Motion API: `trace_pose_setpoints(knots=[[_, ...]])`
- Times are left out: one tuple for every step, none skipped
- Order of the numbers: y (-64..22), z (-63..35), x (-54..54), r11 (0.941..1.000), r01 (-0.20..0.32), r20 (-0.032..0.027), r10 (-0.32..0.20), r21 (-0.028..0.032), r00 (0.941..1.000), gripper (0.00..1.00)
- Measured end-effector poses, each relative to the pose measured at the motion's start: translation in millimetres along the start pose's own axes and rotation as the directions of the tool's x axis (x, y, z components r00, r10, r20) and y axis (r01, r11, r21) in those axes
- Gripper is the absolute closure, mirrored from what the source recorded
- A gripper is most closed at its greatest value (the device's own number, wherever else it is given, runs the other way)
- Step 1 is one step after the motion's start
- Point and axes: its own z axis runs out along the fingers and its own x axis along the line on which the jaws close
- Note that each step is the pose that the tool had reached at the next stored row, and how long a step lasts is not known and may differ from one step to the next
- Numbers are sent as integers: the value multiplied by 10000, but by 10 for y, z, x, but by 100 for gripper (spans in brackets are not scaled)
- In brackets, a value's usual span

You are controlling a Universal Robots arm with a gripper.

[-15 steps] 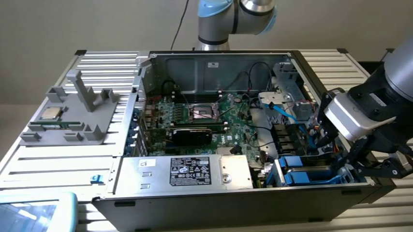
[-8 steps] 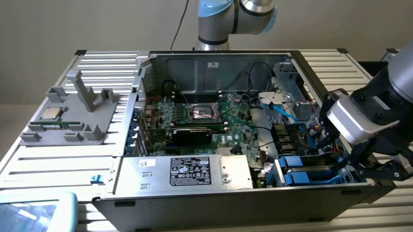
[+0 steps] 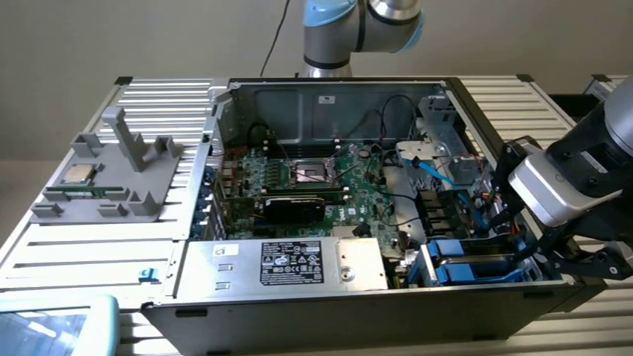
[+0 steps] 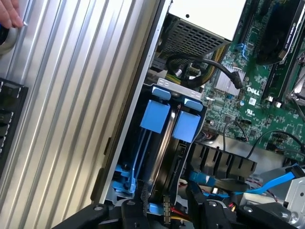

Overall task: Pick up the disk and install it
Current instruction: 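Insert the first disk wire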

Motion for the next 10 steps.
trace_pose_setpoints(knots=[[-2,0,1,10000,-2,2,2,-8,10000,54],[-2,0,1,10000,-2,2,2,-8,10000,54],[-2,0,1,10000,-3,2,3,-9,10000,54],[-2,-1,1,10000,-3,2,3,-9,10000,54],[-2,0,1,10000,-2,2,2,-9,10000,54],[-2,0,1,10000,-2,3,2,-9,10000,54],[-1,-1,1,10000,-2,2,2,-9,10000,54],[-1,0,1,10000,-2,3,2,-9,10000,54],[-1,0,1,10000,-2,2,2,-10,10000,54],[-1,0,2,10000,-3,3,3,-13,10000,54]])
